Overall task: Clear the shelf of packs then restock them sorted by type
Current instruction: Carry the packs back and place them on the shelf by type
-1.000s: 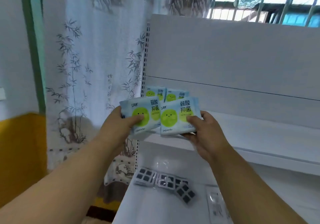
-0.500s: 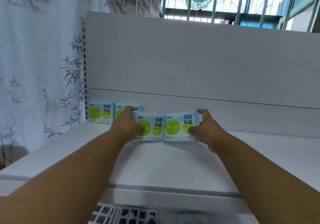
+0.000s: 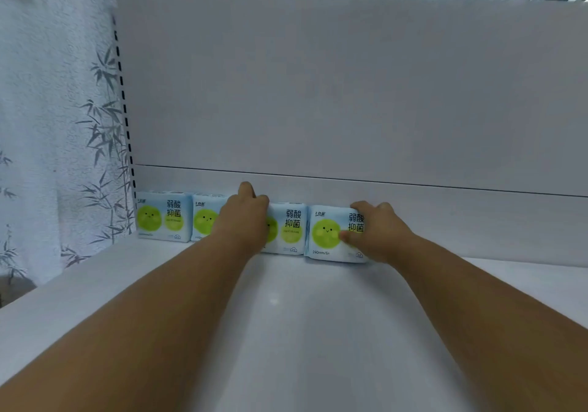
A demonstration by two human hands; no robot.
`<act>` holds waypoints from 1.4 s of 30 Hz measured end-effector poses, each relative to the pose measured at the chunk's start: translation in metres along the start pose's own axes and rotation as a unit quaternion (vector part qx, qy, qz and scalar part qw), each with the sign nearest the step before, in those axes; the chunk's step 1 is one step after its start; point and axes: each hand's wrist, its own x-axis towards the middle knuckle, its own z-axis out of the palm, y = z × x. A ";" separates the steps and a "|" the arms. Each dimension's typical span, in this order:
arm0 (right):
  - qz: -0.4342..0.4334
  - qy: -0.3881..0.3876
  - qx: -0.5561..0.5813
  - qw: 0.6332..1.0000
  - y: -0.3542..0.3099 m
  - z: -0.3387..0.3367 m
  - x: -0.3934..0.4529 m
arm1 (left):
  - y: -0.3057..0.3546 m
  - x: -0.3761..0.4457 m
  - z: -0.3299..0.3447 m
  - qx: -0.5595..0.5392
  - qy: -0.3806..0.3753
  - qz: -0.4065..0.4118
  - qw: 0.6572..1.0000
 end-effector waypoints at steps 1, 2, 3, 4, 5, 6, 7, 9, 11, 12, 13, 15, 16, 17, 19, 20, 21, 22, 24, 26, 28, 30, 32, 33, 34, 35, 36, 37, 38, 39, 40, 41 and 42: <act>0.000 0.010 -0.006 1.000 -0.001 0.002 0.002 | 0.002 0.001 0.003 0.003 0.000 0.007 1.000; -0.003 0.023 -0.015 1.000 -0.003 0.004 0.004 | 0.003 0.002 0.005 0.006 0.000 0.014 1.000; -0.004 0.034 -0.027 0.999 -0.005 0.007 0.006 | 0.005 0.003 0.008 0.012 0.001 0.021 1.000; -0.005 0.042 -0.039 0.998 -0.008 0.009 0.007 | 0.006 0.004 0.009 0.020 0.003 0.022 1.000; -0.004 0.047 -0.047 0.998 -0.010 0.011 0.008 | 0.007 0.005 0.011 0.027 0.006 0.021 0.999; -0.003 0.051 -0.052 0.997 -0.012 0.012 0.009 | 0.008 0.005 0.012 0.030 0.009 0.018 0.999; -0.001 0.054 -0.055 0.997 -0.014 0.013 0.008 | 0.008 0.005 0.013 0.032 0.011 0.018 0.999; 0.007 0.053 -0.061 0.997 -0.016 0.013 0.005 | 0.008 0.004 0.012 0.032 0.010 0.021 0.999; 0.016 0.054 -0.085 0.995 -0.018 0.011 -0.001 | 0.008 0.000 0.009 0.034 0.016 0.032 0.999; 0.019 0.060 -0.105 0.992 -0.021 0.009 -0.005 | 0.008 -0.004 0.006 0.036 0.022 0.040 0.998; 0.019 0.072 -0.128 0.989 -0.025 0.007 -0.010 | 0.008 -0.009 0.002 0.037 0.027 0.049 0.998; 0.007 0.099 -0.156 0.983 -0.036 0.004 -0.022 | 0.009 -0.020 -0.006 0.029 0.029 0.063 0.997; -0.003 0.107 -0.158 0.982 -0.044 0.003 -0.031 | 0.008 -0.029 -0.012 0.022 0.030 0.066 0.997; -0.015 0.111 -0.152 0.982 -0.053 0.003 -0.041 | 0.005 -0.040 -0.019 0.013 0.030 0.067 0.997; -0.039 0.119 -0.136 0.983 -0.074 0.003 -0.066 | -0.003 -0.066 -0.035 -0.007 0.028 0.065 0.997; -0.049 0.125 -0.132 0.982 -0.085 0.003 -0.079 | -0.007 -0.080 -0.044 -0.017 0.027 0.066 0.997; -0.058 0.131 -0.130 0.981 -0.097 0.003 -0.094 | -0.013 -0.096 -0.053 -0.028 0.027 0.067 0.997; -0.065 0.137 -0.128 0.980 -0.110 0.005 -0.110 | -0.020 -0.112 -0.063 -0.039 0.027 0.068 0.997; -0.080 0.143 -0.117 0.980 -0.139 0.010 -0.143 | -0.038 -0.146 -0.083 -0.054 0.032 0.063 0.996; -0.108 0.147 -0.086 0.979 -0.177 0.021 -0.177 | -0.065 -0.183 -0.104 -0.057 0.042 0.046 0.996; -0.149 0.142 -0.032 0.978 -0.222 0.038 -0.213 | -0.106 -0.224 -0.126 -0.053 0.058 0.011 0.997; -0.199 0.110 0.030 0.973 -0.273 0.061 -0.247 | -0.156 -0.271 -0.146 -0.043 0.065 -0.042 0.996; -0.255 0.069 0.079 0.961 -0.324 0.089 -0.281 | -0.207 -0.324 -0.162 -0.019 0.073 -0.107 0.991; -0.284 0.049 0.099 0.953 -0.348 0.104 -0.297 | -0.230 -0.352 -0.169 -0.004 0.078 -0.138 0.987; -0.311 0.029 0.116 0.943 -0.370 0.119 -0.314 | -0.250 -0.380 -0.175 0.008 0.079 -0.169 0.982; -0.337 0.007 0.129 0.932 -0.390 0.134 -0.329 | -0.267 -0.408 -0.179 0.018 0.077 -0.199 0.977; -0.365 -0.015 0.138 0.921 -0.409 0.149 -0.345 | -0.282 -0.437 -0.181 0.029 0.074 -0.231 0.970; -0.391 -0.040 0.146 0.908 -0.426 0.164 -0.362 | -0.294 -0.465 -0.181 0.039 0.072 -0.264 0.961; -0.413 -0.070 0.157 0.894 -0.442 0.181 -0.380 | -0.304 -0.494 -0.180 0.048 0.070 -0.300 0.950; -0.432 -0.103 0.169 0.880 -0.454 0.199 -0.397 | -0.311 -0.522 -0.178 0.052 0.069 -0.335 0.938; -0.452 -0.131 0.178 0.864 -0.463 0.217 -0.416 | -0.316 -0.550 -0.176 0.052 0.070 -0.368 0.926; -0.471 -0.156 0.181 0.849 -0.471 0.235 -0.434 | -0.317 -0.577 -0.172 0.052 0.072 -0.400 0.912; -0.490 -0.182 0.183 0.833 -0.476 0.253 -0.454 | -0.318 -0.605 -0.168 0.055 0.072 -0.435 0.896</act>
